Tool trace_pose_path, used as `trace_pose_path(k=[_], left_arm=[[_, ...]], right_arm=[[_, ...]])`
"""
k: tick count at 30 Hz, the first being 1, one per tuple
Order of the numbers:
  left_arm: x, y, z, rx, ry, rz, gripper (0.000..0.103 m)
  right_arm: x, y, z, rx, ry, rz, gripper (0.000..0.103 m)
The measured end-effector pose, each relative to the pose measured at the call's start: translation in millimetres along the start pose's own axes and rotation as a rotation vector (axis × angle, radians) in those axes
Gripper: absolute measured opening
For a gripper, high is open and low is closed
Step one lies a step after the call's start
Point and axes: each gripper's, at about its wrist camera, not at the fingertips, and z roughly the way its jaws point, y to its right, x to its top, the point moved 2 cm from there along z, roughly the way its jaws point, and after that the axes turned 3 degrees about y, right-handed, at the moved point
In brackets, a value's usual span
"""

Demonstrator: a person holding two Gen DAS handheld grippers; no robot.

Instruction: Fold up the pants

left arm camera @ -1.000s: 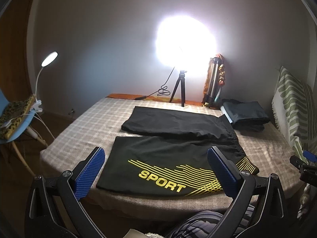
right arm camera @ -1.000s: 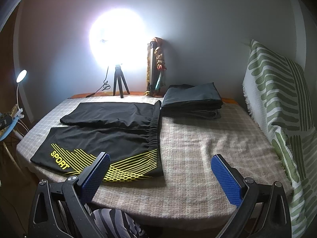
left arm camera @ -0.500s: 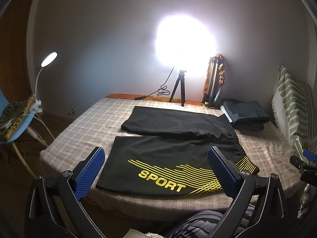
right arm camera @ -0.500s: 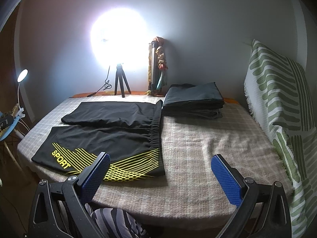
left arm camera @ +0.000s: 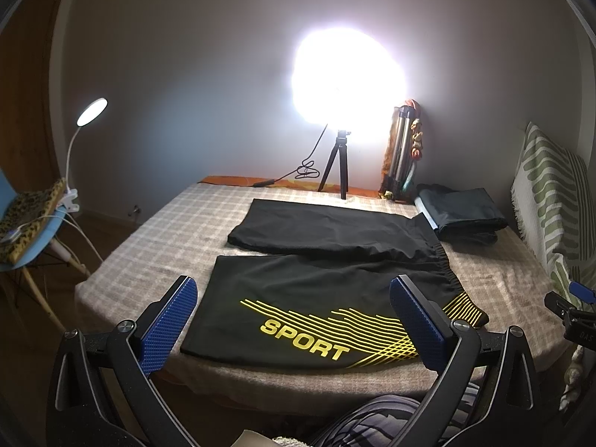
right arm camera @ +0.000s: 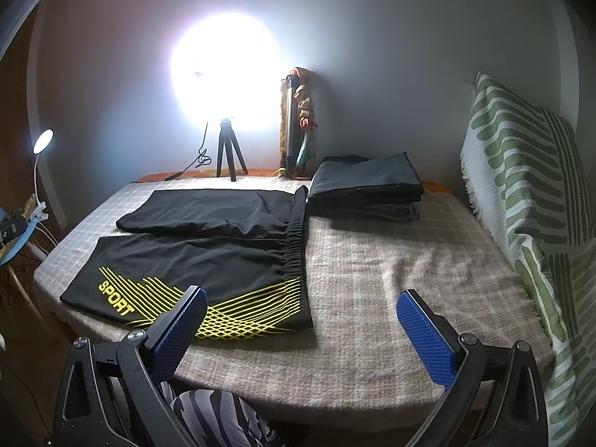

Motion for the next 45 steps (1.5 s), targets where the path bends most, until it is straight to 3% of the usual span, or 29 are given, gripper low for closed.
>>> trace_pose_path(k=[27,37,40,43,45], left_arm=[[-6.4,3.7,9.3,-0.012,-0.022,0.011,0.103],[-18.5,-12.5,25.7,-0.03,-0.094,0.02,0.102],[-23.8,-17.9,31.5,-0.01,-0.097,0.094,0.096],[-32.1,-27.4,41.6,-0.022,-0.128,0.172,0.078],[-40.5,-38.6,51.3,-0.053,-0.162,0.193,0.071]], right_arm=[[-3.1,4.7,7.1,-0.002,-0.017,0.007,0.103],[-0.6,2.9,13.1,0.05,0.005,-0.062,0.103],[1.9,-0.8,18.5,0.096,0.006,-0.114,0.103],[2.8,-6.8,26.1,0.133,0.001,-0.193,0.101],[1.6,-12.1,32.0,0.153,-0.009,-0.252,0.099]])
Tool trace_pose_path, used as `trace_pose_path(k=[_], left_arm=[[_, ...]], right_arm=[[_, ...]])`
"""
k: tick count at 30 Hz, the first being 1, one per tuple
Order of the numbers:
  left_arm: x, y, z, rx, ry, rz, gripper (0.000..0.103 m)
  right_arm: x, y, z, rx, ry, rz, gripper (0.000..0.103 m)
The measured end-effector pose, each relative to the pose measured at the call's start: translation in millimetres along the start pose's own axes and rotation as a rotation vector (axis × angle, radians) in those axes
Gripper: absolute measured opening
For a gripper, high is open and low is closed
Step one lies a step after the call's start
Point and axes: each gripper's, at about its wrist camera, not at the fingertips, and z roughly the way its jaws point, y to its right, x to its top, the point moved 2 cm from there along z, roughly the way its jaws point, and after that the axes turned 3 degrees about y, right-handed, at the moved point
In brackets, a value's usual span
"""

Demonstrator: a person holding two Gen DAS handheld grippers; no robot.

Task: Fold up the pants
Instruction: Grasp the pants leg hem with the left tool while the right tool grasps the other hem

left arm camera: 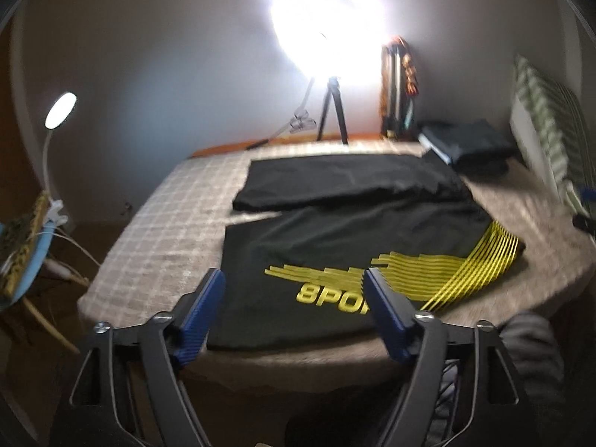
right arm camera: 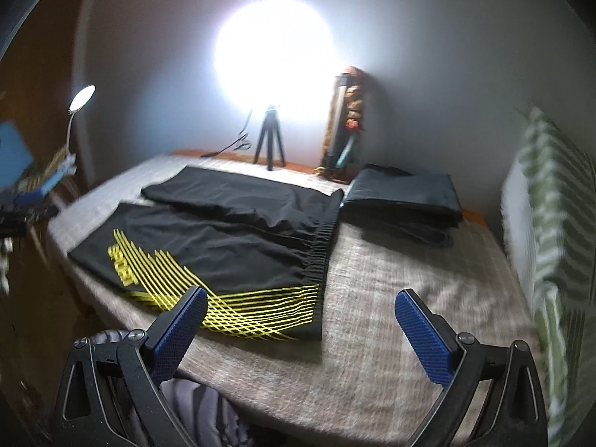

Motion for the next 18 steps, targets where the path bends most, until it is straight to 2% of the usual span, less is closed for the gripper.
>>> trace_pose_path(k=[1,2,4,8,13,16,18], left_arm=[[-4.1,-5.6,4.2,-0.014,-0.016,0.001,0.062],[-6.8,-9.8,7.0,-0.024,-0.026,-0.002,0.059],[-14.7,-21.3,17.9,-0.044,-0.058,-0.005,0.057],[-31.1,-28.7,33.7,-0.066,-0.126,0.079,0.053],[-51.5,-19.1,50.0,-0.1,-0.2,0.256,0.053],[-61.3,-19.2,66.2,-0.113,-0.254,0.32,0.042],[-64.5,-22.0,76.4,-0.112,-0.278,0.339,0.04]], right_arm=[[-0.8,-2.6,3.6,0.017,-0.004,-0.027,0.096],[-2.0,-5.1,6.7,0.033,-0.006,-0.049,0.094],[-5.2,-9.9,16.4,0.084,-0.018,-0.088,0.092],[-12.3,-14.8,40.2,0.156,-0.084,-0.152,0.085],[-27.7,-27.2,72.1,0.21,-0.195,-0.264,0.079],[-37.3,-36.9,90.3,0.222,-0.254,-0.34,0.074],[-41.5,-39.7,100.1,0.238,-0.287,-0.35,0.071]])
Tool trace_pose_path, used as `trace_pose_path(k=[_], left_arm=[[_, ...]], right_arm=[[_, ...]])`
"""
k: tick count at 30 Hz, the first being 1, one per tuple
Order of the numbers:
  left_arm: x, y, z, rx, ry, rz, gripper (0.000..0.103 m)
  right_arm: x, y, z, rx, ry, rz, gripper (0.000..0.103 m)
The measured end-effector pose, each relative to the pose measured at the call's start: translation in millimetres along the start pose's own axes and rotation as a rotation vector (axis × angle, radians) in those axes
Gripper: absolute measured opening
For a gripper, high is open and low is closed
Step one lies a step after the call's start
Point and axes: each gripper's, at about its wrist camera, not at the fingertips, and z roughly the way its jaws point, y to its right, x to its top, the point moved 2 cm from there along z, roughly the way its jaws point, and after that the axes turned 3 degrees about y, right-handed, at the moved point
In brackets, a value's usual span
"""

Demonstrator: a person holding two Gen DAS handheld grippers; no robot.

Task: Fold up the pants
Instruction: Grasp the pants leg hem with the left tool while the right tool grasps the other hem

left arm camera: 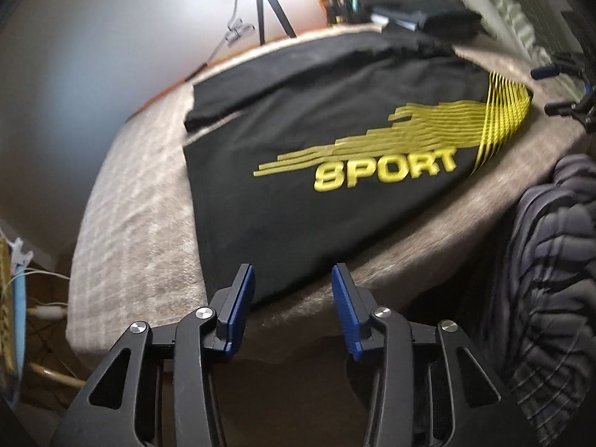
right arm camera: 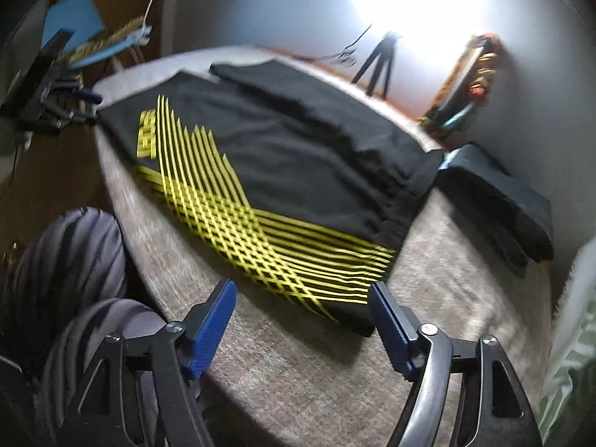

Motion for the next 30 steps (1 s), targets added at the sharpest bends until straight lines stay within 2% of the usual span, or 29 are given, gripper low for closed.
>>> trace_pose_path(k=[2,7,12,15,17,18,20,26,30], left_arm=[[-1.0,-1.6,9.0,-0.01,-0.022,0.025,0.035],[4.8,-4.4,14.6,-0.036,-0.015,0.075,0.033],[8.6,-3.2,19.6,-0.072,-0.003,0.094,0.014],[8.4,3.2,20.3,-0.06,0.017,0.132,0.006],[8.3,3.1,20.3,-0.056,0.032,0.121,0.004],[8.3,2.6,20.3,-0.056,0.041,0.116,0.003],[9.4,0.9,20.0,-0.045,0.058,0.106,0.002],[23.4,-10.8,8.2,-0.017,0.134,0.063,0.002],[39.6,-23.4,-0.1,-0.008,0.188,0.025,0.002]], right_arm=[[0.4,-1.0,9.7,0.023,-0.02,-0.002,0.07],[1.5,-5.7,26.9,0.053,-0.064,-0.047,0.066],[3.5,-13.4,38.7,0.042,-0.08,-0.114,0.065],[7.2,-14.4,41.2,0.056,-0.083,-0.113,0.051],[7.9,-17.6,40.5,0.063,-0.086,-0.127,0.037],[8.5,-19.6,40.1,0.061,-0.087,-0.135,0.034],[10.2,-22.9,39.4,0.031,-0.094,-0.158,0.02],[26.1,-13.1,28.1,-0.006,-0.055,-0.124,0.004],[45.2,-0.6,19.9,-0.04,-0.018,-0.105,0.002]])
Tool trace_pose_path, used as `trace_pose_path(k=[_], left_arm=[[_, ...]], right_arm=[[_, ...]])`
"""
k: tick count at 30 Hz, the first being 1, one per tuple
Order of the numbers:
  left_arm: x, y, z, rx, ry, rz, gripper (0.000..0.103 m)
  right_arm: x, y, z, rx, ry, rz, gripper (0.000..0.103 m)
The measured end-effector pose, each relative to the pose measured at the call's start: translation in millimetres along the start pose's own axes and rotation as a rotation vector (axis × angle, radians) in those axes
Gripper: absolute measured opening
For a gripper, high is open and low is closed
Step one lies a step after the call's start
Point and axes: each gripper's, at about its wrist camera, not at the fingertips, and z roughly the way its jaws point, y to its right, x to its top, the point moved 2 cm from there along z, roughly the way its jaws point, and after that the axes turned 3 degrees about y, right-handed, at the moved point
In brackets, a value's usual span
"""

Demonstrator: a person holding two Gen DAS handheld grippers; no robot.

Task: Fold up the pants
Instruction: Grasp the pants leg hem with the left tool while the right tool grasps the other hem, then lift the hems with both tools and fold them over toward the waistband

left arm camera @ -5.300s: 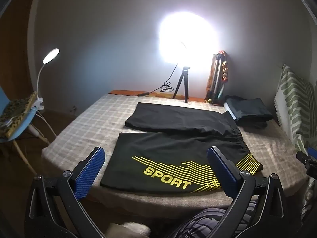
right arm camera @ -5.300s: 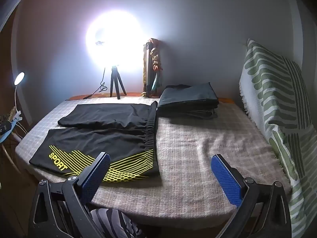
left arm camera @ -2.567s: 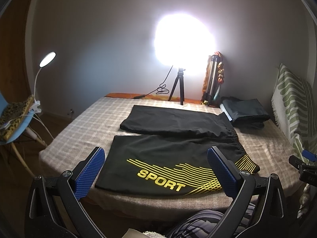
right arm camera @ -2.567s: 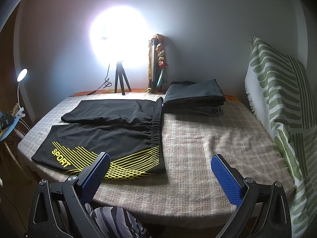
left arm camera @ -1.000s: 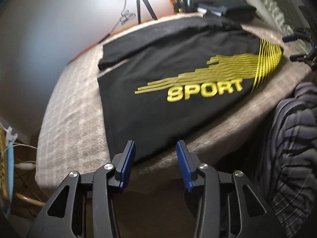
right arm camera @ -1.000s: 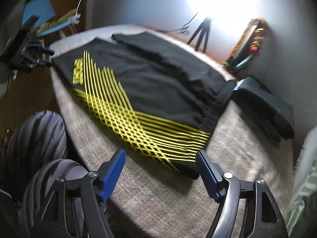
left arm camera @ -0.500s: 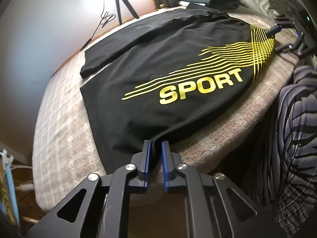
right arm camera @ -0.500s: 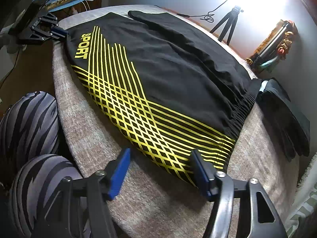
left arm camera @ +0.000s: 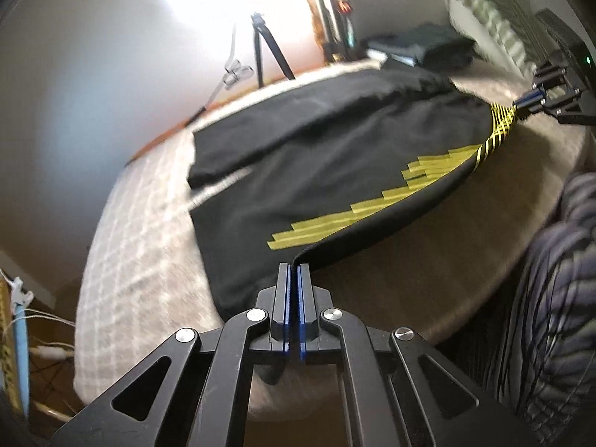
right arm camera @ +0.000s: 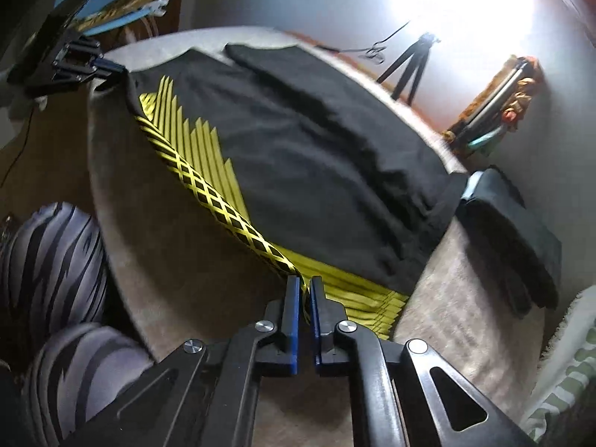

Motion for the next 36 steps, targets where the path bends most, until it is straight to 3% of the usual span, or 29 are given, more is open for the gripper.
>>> trace_pose_path(k=[10,20,27,36], left_arm=[[57.6,-38.1,10.5,0.042,0.124,-0.05,0.001],[131.9,-75.4,57.8,0.114,0.205,-0.029,0.001],[181.5,-108.0,119.6,0.126,0.191,-0.04,0.001],[207.3,-122.0,223.1,0.132,0.079,-0.055,0.001]], right_arm=[[55.6,47.5,-11.3,-0.121,0.072,-0.02,0.0],[111.1,116.1,22.4,-0.222,0.094,-0.009,0.0],[157.7,175.3,77.8,-0.268,0.07,0.012,0.0],[171.3,219.8,180.3,-0.275,-0.031,0.063,0.0]])
